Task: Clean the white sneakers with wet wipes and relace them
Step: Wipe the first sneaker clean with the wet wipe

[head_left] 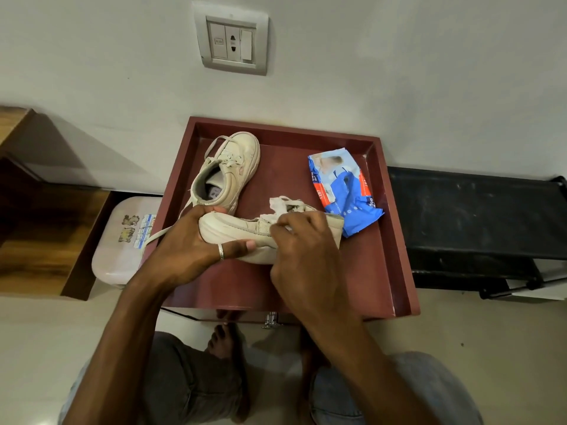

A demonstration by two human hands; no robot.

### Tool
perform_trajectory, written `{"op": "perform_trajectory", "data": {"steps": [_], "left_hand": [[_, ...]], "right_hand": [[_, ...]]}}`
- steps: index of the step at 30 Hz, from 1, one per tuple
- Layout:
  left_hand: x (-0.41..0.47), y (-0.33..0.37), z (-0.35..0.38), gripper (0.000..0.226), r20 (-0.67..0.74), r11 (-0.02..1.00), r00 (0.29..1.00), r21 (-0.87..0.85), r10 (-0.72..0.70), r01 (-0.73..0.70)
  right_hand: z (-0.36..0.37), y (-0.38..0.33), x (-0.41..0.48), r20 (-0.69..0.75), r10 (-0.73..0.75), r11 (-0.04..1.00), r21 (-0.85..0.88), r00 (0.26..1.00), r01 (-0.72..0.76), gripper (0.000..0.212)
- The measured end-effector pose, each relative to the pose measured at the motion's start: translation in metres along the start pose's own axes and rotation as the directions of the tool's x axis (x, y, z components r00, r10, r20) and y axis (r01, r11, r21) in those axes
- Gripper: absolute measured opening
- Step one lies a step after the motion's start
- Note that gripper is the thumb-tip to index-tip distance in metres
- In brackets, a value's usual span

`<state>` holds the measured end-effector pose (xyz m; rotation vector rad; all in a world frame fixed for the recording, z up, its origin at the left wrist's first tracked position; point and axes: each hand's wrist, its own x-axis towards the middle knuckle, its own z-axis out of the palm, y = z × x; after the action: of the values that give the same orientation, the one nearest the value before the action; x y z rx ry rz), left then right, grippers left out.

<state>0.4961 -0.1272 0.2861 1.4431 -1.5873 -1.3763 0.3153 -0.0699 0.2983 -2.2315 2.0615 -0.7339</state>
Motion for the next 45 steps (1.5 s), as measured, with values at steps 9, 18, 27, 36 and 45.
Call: {"op": "perform_trajectory", "data": {"steps": [9, 18, 27, 36, 45], "left_hand": [[0.003, -0.003, -0.004, 0.089, 0.002, 0.997, 1.000, 0.076, 0.007, -0.007], [0.005, -0.005, -0.004, 0.088, -0.014, 0.998, 1.000, 0.068, 0.006, -0.005], [0.003, -0.001, -0.005, 0.079, 0.016, 0.994, 0.999, 0.101, 0.030, -0.032], [0.005, -0.004, -0.003, 0.085, -0.013, 0.999, 1.000, 0.052, 0.003, -0.002], [0.003, -0.003, -0.002, 0.085, -0.011, 0.997, 1.000, 0.078, 0.029, -0.028]], "right_hand": [[-0.017, 0.026, 0.008, 0.227, 0.031, 0.989, 0.133, 0.973, -0.063, 0.039], [-0.014, 0.050, 0.004, 0.014, 0.386, 0.907, 0.178, 0.922, -0.382, 0.024], [-0.010, 0.049, 0.004, 0.089, 0.093, 0.965, 0.237, 0.992, -0.111, 0.034], [-0.008, 0.044, 0.009, -0.016, 0.133, 0.974, 0.187, 0.991, -0.127, 0.046], [-0.005, 0.074, 0.009, -0.010, 0.181, 0.981, -0.067, 0.983, -0.182, 0.043]]}}
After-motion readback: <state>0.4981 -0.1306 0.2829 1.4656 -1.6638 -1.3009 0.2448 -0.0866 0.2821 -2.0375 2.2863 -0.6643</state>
